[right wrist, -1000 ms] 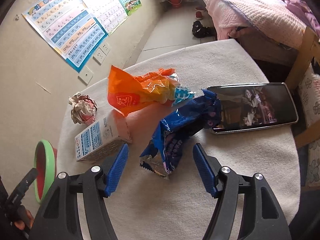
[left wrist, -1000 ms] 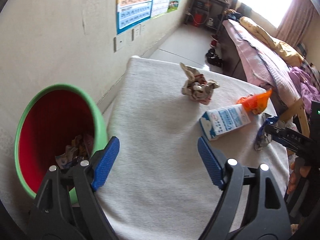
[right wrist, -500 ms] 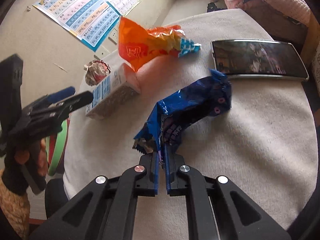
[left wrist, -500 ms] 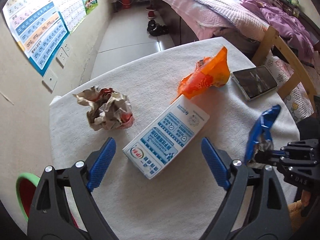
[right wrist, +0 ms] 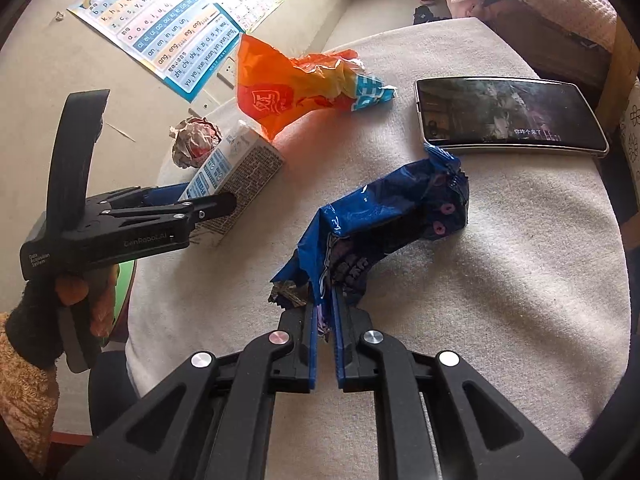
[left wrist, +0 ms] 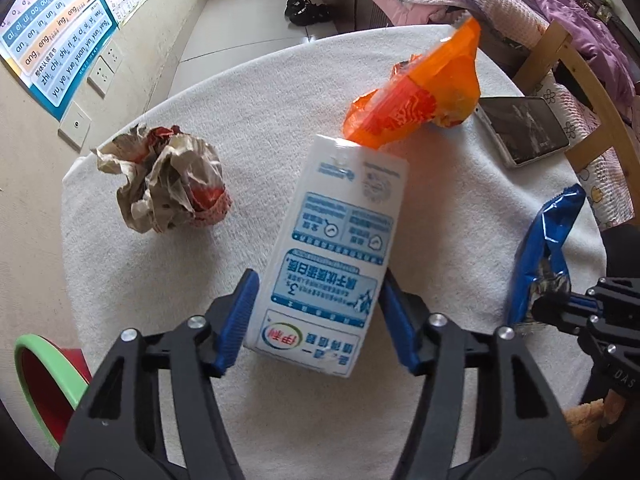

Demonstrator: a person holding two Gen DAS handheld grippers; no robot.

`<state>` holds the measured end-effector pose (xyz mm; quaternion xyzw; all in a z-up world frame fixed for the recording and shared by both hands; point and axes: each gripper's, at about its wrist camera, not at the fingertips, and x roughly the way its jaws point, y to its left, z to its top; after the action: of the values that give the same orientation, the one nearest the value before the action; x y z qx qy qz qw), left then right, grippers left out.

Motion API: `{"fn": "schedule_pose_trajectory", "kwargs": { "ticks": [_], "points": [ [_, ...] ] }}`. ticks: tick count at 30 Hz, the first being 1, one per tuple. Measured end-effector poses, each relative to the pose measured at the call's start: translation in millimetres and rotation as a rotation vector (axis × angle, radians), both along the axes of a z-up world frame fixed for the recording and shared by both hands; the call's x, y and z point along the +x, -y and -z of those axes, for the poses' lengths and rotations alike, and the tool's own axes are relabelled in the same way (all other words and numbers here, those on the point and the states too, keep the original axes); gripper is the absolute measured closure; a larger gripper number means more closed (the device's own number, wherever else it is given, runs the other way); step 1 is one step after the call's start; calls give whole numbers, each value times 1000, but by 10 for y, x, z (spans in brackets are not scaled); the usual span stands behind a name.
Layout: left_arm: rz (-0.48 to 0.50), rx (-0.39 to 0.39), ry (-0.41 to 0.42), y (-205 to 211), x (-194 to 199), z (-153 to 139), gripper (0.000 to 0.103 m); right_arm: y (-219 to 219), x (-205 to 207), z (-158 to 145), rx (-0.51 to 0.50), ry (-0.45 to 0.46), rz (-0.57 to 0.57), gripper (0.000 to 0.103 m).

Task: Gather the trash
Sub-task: 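Grasp the blue Oreo wrapper with the right gripper while the left grasps the white milk carton, then lift the milk carton with the left gripper while the right lifts the Oreo wrapper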

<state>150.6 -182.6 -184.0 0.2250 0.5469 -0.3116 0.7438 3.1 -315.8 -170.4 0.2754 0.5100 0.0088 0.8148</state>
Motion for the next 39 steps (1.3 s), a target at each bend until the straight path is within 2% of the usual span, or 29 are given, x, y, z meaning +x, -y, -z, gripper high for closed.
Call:
{"fn": "schedule_pose_trajectory", "kwargs": {
  "ticks": [3,9,12,14,16,17,18,21,24,29,34,37,39],
  "points": [
    [-42,-14,-8,-111,-92,-37,50,0,0,-19,-2,6,-1,95],
    [-254,-93,-59,-605,-319,-150,51,-106,14,-47,-11,15,-41,95],
    [-299,-112,-82,-792,-497,-127,51,-208,31,-59,-15,20,-77,95],
    [-309,-92,-74,-870,-595,-85,51,-263,44,-66,-12,23,-93,95],
    [-330,-89,-66,-929,-661,-61,50,-293,62,-76,-13,22,-102,84],
    [-344,-103,-72,-961,-674,-62,48,-295,57,-87,-12,29,-99,73],
    [-360,-120,-75,-990,-682,-72,42,-290,62,-97,-11,34,-93,66],
    [-385,-156,-59,-1031,-680,-126,38,-268,44,-112,-7,40,-69,61],
    [-376,-160,-40,-991,-659,-162,35,-239,51,-109,-12,32,-31,56],
    [-368,-134,-35,-953,-647,-87,35,-244,164,-10,-9,-13,3,56],
    [-414,-130,-45,-982,-673,-4,35,-245,215,67,13,-30,32,58],
    [-448,-144,-57,-1012,-707,33,35,-253,218,63,5,-25,22,69],
    [-461,-149,-63,-1013,-726,58,38,-260,227,66,-3,-27,10,83]
  ]
}}
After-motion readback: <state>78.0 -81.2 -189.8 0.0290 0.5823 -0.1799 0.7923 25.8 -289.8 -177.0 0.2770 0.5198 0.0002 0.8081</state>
